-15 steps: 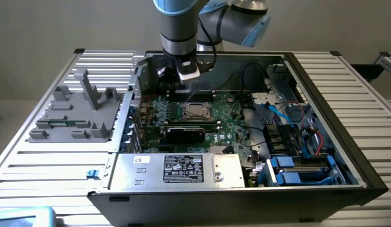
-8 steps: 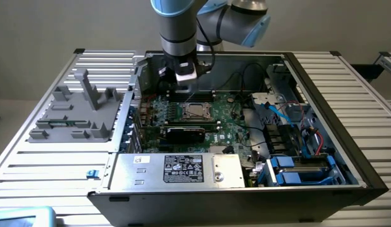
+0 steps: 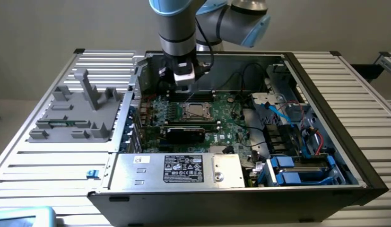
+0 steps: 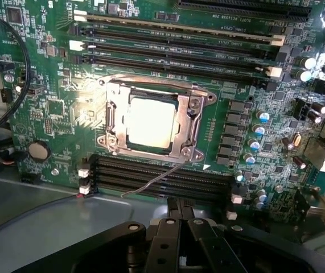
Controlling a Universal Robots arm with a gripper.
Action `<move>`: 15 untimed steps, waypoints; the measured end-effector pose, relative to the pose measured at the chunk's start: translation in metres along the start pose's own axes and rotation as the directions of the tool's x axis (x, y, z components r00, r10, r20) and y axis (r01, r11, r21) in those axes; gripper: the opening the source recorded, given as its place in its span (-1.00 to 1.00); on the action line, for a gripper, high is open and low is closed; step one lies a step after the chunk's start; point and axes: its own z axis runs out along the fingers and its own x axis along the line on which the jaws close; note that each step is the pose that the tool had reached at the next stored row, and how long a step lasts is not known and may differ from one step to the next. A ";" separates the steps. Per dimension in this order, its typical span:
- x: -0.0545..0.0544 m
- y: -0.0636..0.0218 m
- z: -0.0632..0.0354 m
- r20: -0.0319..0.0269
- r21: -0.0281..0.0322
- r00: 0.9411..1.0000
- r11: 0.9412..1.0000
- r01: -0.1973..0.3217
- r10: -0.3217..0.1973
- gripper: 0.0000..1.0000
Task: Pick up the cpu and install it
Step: 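Install the first cpu locking lever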
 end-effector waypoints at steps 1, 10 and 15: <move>0.000 0.0000 0.0000 0.000 -0.009 1.000 1.000 -0.002 0.002 -0.79; 0.000 -0.0001 -0.0002 -0.015 -0.073 0.999 0.996 -0.047 0.046 -0.79; 0.000 -0.0006 -0.0015 -0.033 -0.073 0.996 0.994 -0.082 0.080 -0.79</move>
